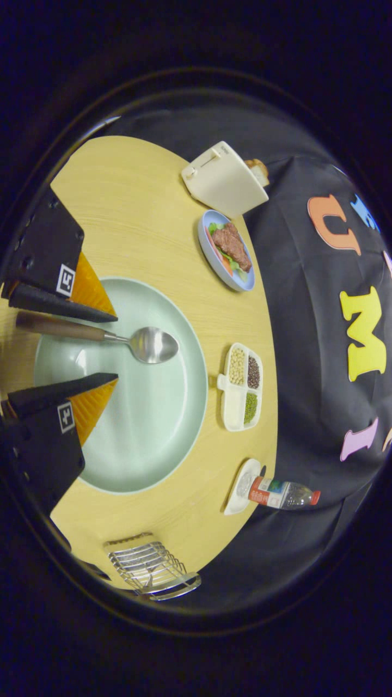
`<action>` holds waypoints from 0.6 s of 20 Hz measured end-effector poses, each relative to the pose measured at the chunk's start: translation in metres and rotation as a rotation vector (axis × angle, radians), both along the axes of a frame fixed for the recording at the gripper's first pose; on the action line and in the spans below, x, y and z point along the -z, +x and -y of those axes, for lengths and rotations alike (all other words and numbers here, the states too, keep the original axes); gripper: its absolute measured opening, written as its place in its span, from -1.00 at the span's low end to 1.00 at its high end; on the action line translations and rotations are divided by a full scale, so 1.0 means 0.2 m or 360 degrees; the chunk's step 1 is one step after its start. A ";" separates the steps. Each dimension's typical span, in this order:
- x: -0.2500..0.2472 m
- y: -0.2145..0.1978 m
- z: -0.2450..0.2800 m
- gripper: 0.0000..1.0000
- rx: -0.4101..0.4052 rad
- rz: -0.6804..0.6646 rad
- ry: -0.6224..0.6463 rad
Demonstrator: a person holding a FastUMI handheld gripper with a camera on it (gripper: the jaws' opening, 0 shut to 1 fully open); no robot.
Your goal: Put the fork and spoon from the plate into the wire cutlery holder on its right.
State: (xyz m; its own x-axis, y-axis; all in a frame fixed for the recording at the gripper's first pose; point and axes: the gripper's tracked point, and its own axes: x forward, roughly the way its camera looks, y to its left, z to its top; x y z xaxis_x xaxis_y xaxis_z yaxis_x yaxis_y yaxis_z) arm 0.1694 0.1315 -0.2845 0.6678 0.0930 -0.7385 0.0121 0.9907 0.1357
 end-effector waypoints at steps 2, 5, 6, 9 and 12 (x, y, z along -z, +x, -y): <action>0.01 -0.01 -0.01 -0.33 -0.0012 -0.0013 0.0013; 0.01 -0.01 -0.01 -0.51 -0.0021 -0.0021 0.0012; 0.05 0.00 -0.02 -0.86 -0.0031 -0.0022 0.0017; 0.01 -0.03 0.01 -0.96 -0.0037 -0.0012 0.0003; -0.03 -0.04 0.03 -0.99 -0.0024 0.0042 0.0034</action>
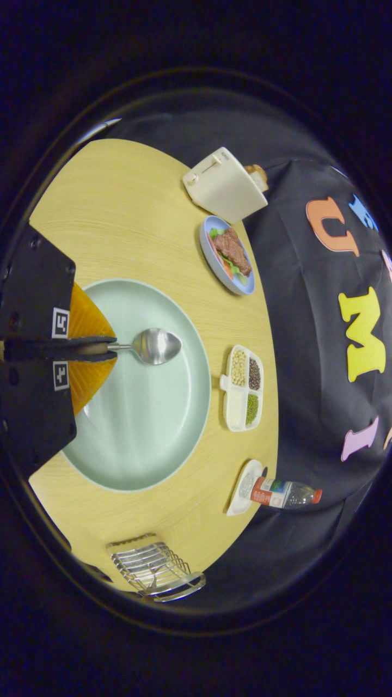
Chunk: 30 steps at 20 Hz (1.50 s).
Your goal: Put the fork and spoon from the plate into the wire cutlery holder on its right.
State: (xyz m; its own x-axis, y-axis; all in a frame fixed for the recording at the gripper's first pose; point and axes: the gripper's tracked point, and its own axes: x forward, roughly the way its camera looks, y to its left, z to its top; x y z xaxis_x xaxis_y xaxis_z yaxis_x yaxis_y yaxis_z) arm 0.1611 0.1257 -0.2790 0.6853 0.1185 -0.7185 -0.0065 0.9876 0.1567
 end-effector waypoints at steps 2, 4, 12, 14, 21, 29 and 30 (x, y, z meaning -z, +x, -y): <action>-0.05 -0.02 0.02 -0.99 -0.0004 0.0047 0.0010; -0.11 -0.05 0.05 -0.99 -0.0002 0.0081 0.0011; -0.34 -0.20 0.17 -0.99 -0.0022 0.0233 0.0020; -0.39 -0.24 0.21 -0.99 -0.0021 0.0269 0.0022; -0.57 -0.36 0.39 -0.99 0.0017 0.0393 0.0070; -0.69 -0.48 0.63 -1.00 0.0040 0.0449 0.0138; -0.70 -0.49 0.67 -1.00 0.0042 0.0457 0.0144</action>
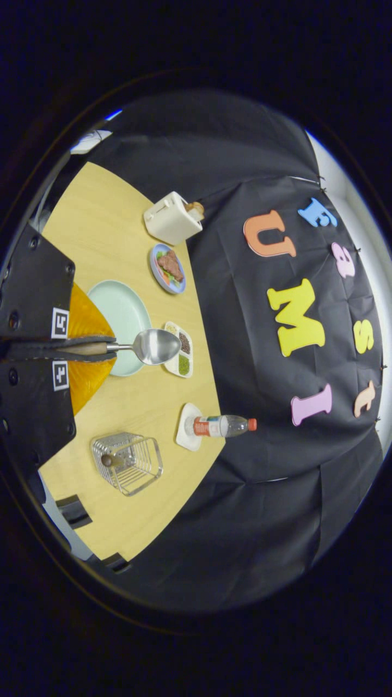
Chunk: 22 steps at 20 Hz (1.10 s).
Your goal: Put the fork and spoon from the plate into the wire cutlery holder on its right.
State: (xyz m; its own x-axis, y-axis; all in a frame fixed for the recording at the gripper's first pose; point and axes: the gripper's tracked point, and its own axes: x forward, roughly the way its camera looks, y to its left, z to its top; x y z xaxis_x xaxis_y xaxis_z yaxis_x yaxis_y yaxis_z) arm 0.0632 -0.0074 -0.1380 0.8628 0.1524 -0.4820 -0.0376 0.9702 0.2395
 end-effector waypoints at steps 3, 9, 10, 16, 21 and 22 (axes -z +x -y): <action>-0.04 -0.04 0.10 -0.99 -0.0015 0.0007 0.0023; -0.14 -0.07 0.40 -1.00 0.0070 0.0080 0.0008; -0.15 -0.07 0.45 -1.00 0.0085 0.0079 0.0010; -0.10 -0.08 0.65 -0.99 0.0130 0.0007 -0.0039; -0.01 -0.04 0.74 -0.99 0.0186 -0.0079 -0.0145; 0.01 -0.03 0.75 -0.96 0.0193 -0.0099 -0.0134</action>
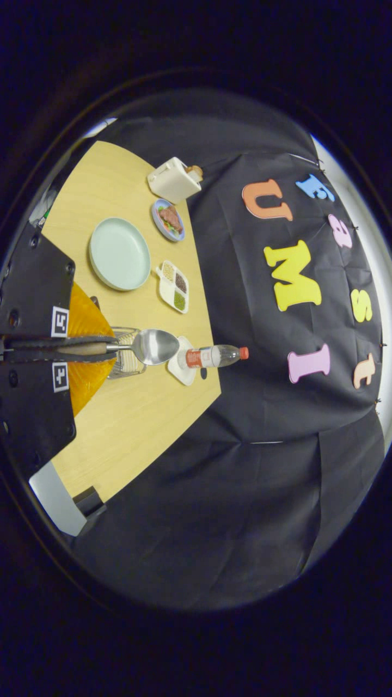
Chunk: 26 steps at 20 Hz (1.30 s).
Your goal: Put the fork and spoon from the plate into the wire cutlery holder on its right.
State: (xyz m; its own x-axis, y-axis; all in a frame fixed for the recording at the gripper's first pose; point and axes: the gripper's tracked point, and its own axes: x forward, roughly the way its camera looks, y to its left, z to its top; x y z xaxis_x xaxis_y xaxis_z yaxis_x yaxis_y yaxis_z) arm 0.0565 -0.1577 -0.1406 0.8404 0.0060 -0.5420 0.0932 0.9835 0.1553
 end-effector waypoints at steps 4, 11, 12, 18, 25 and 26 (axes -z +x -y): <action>0.09 0.04 0.01 -0.96 0.0006 -0.0069 0.0031; 0.19 0.08 0.00 -0.96 -0.0006 -0.0150 0.0026; 0.20 0.09 0.01 -0.89 0.0004 -0.0158 0.0020; 0.07 0.06 -0.01 -0.38 0.0005 -0.0039 0.0020; -0.11 -0.03 -0.02 0.21 0.0037 0.0123 0.0008; -0.14 -0.05 -0.04 0.28 0.0033 0.0146 0.0010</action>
